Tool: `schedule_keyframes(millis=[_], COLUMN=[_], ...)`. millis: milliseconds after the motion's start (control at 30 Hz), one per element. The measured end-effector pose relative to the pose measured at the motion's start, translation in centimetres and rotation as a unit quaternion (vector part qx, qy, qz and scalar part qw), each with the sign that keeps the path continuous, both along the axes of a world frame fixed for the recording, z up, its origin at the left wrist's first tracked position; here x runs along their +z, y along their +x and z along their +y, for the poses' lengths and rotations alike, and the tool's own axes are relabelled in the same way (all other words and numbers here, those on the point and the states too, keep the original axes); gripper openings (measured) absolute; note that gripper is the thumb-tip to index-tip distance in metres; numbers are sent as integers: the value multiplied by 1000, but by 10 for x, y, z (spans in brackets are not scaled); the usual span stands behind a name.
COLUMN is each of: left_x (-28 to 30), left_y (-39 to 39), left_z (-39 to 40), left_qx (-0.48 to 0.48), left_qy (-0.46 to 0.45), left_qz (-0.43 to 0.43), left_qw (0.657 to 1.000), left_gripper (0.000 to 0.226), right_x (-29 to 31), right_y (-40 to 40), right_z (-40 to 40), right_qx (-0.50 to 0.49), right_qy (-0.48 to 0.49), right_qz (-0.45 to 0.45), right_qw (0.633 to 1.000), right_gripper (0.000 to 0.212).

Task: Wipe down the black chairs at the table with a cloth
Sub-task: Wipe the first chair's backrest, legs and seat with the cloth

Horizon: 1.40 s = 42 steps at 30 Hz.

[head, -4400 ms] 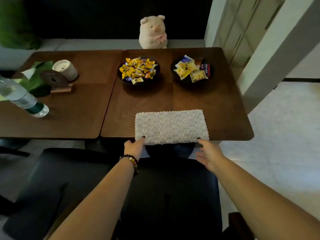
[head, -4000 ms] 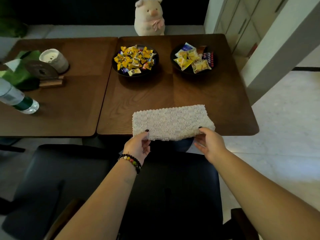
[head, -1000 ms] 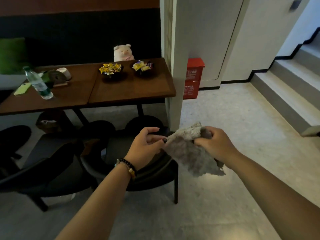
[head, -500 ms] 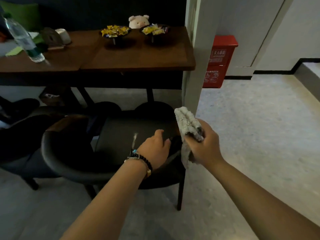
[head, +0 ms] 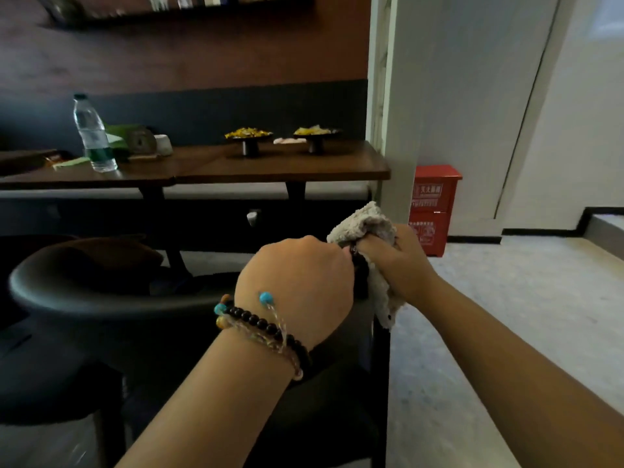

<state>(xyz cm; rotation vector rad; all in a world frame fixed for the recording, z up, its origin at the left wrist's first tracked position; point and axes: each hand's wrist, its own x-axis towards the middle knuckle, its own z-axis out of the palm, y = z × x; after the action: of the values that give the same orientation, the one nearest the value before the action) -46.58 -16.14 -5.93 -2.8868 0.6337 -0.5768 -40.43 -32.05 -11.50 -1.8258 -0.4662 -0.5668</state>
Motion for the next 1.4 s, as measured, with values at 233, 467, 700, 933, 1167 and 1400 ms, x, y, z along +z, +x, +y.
schedule_keyframes(millis=[233,467,700,933,1167,1400], left_x=[-30,-25,-28,-26,-34,-36], left_y=[-24,-24,-25,-18,-19,-16], left_z=[9,1,4,11,6,7], left_qx=[-19,18,4,-12,14,-5], left_qy=[38,-17,7,20,-7,-12], left_qz=[-205,-259,-265,-229,-287,-323], left_qw=[978,966,964,973,958,946], left_gripper=[43,42,41,34,38,41], right_x=[-16,3,-21,9,-21,-21], right_y=[-21,8,-18,2,-25,33], right_z=[15,-12,8,-9,3,-31], right_qx=[-17,-77,-29,-17,4,-82], right_qy=[31,33,52,37,123,-9], right_qz=[-64,24,-56,83,-64,67], right_qw=[997,996,997,996,990,994], right_gripper=[28,37,22,29,24,26])
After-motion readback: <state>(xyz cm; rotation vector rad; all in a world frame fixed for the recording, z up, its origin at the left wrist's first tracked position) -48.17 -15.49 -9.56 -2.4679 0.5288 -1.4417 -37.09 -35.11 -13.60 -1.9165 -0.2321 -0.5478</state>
